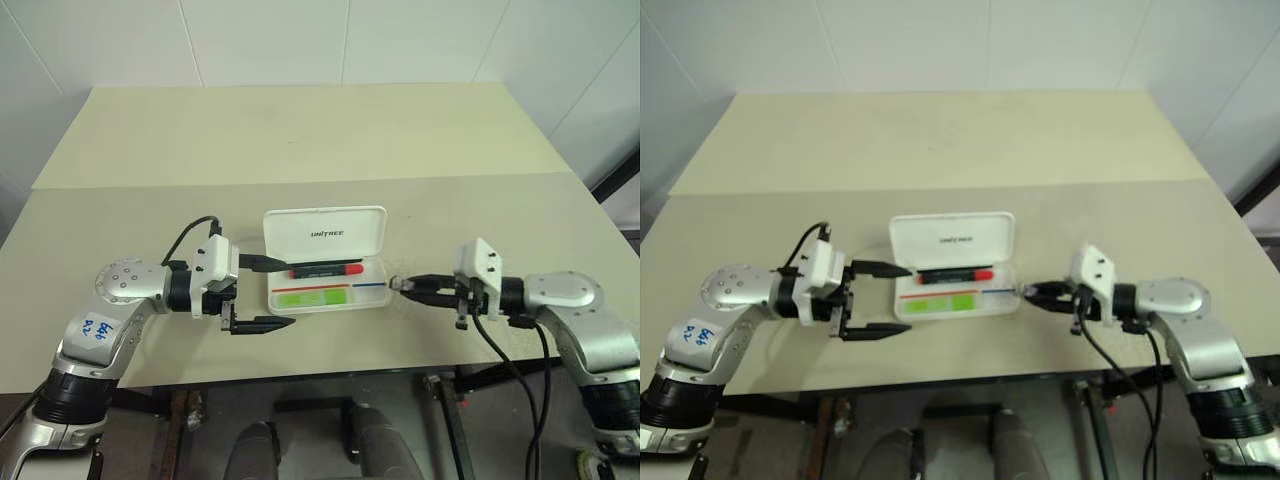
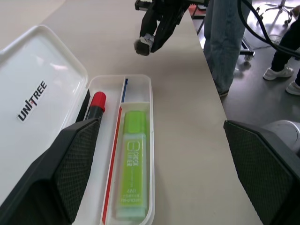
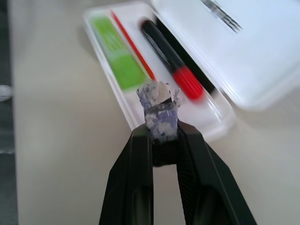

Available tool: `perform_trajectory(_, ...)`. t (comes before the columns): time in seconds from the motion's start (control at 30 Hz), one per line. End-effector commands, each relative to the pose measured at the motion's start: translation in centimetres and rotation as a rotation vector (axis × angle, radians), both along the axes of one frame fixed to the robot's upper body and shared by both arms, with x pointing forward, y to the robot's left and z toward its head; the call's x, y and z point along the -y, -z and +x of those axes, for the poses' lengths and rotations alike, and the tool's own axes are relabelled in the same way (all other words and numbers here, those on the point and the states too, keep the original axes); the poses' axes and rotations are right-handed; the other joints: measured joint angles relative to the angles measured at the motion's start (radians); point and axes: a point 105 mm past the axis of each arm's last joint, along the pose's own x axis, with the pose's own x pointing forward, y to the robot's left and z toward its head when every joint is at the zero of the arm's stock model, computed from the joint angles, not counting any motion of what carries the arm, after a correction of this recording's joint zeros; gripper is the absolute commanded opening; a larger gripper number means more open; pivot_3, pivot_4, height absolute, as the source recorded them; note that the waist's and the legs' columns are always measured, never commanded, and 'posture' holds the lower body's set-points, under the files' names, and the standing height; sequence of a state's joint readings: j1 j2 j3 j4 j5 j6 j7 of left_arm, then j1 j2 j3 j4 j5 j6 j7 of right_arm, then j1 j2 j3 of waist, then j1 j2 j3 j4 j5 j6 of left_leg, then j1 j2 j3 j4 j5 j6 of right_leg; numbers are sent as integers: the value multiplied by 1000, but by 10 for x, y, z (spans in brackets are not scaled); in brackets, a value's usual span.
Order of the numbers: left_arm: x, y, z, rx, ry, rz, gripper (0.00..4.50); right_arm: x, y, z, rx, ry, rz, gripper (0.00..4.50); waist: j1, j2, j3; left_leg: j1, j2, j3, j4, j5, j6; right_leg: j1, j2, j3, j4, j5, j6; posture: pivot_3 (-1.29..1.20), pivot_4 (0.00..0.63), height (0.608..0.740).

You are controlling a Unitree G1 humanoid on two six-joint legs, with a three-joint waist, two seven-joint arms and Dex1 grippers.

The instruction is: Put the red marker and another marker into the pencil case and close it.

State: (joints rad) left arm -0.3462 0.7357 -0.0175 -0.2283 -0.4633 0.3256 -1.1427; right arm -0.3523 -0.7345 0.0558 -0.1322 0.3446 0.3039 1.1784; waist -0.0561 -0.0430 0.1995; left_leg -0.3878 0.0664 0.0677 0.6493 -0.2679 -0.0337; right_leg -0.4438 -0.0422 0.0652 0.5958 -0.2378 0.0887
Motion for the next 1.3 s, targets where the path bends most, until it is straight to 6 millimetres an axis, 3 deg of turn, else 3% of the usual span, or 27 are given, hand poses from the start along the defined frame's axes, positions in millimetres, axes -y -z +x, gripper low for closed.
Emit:
perform_trajectory(0.03, 1, -8, -3, 51, 5, 5, 4500, -17, -3, 0, 22, -111, -15, 334, 0, 0, 0, 0, 0, 0, 0, 0, 0, 0, 0, 0, 0, 0, 0, 0, 150, 740)
perform_trajectory(0.3, 0, -8, -3, 60, -6, 4, 4500, -33, 9, 24, 24, -206, -77, 334, 0, 0, 0, 0, 0, 0, 1, 0, 0, 0, 0, 0, 1, 0, 0, 0, 150, 740)
perform_trajectory(0.5, -2, -8, -7, 60, -24, 3, 4500, -25, 17, 36, 18, -217, -130, 334, 0, 0, 0, 0, 0, 0, 0, 0, 0, 0, 0, 0, 3, 0, 0, 0, 150, 740)
perform_trajectory(0.8, -3, -8, -8, 62, -44, 3, 4500, -18, 15, 42, 22, -229, -146, 334, -1, 0, 0, 1, 0, 0, 1, 0, 0, -1, 0, 0, 6, 0, 0, 0, 150, 740)
perform_trajectory(0.97, -3, -9, -7, 63, -43, 4, 4500, -24, 6, 46, 62, -229, -118, 2018, -2, 0, 0, 1, 0, 0, 1, 0, 0, -1, 0, 0, 7, 0, 0, 0, 150, 740)
perform_trajectory(1.3, -3, -9, -6, 61, -36, 3, 4500, -32, -30, 29, 128, -266, -26, 2018, 0, 0, 0, 2, 0, 0, 1, 0, 0, -1, 0, 0, 8, 0, 0, 0, 150, 740)
